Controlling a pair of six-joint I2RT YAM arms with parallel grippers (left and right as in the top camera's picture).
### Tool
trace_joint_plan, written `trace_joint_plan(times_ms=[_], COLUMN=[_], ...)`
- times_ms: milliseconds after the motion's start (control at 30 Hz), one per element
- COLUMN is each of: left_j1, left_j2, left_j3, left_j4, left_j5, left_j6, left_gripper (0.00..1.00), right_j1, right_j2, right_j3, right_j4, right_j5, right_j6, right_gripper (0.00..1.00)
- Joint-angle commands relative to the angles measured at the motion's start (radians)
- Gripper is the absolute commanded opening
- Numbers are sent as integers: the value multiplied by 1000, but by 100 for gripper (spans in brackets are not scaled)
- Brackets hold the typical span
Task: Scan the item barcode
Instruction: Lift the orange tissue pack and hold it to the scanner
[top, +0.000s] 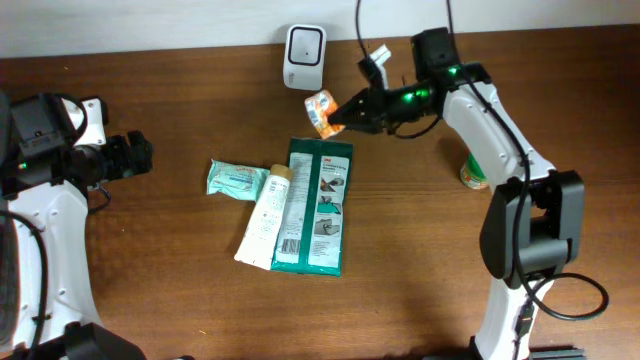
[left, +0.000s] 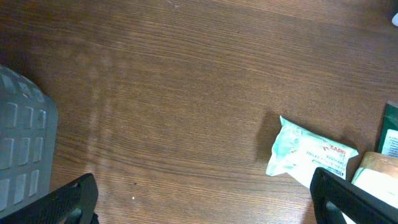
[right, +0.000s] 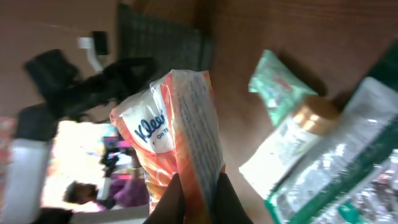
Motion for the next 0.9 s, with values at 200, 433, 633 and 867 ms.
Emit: trace_joint_plan(times_ms=[200, 433, 633, 867], left_j1=[2, 2, 2, 2], left_j2=[-4, -4, -4, -4], left_j3=[1, 1, 1, 1], left_j4=[2, 2, 2, 2], left_j5=[10, 10, 10, 10], left_j6=[-13, -13, -13, -13], left_gripper=[99, 99, 100, 99], right_j1=[196, 344, 342, 342], right_j2=[-7, 127, 325, 438], right_j3=[426, 467, 467, 467], right_j4=[-226, 332, 662, 737], right_j5=[1037, 1684, 1736, 1707], right_j6=[-14, -373, -697, -954], right_gripper=[4, 4, 4, 4])
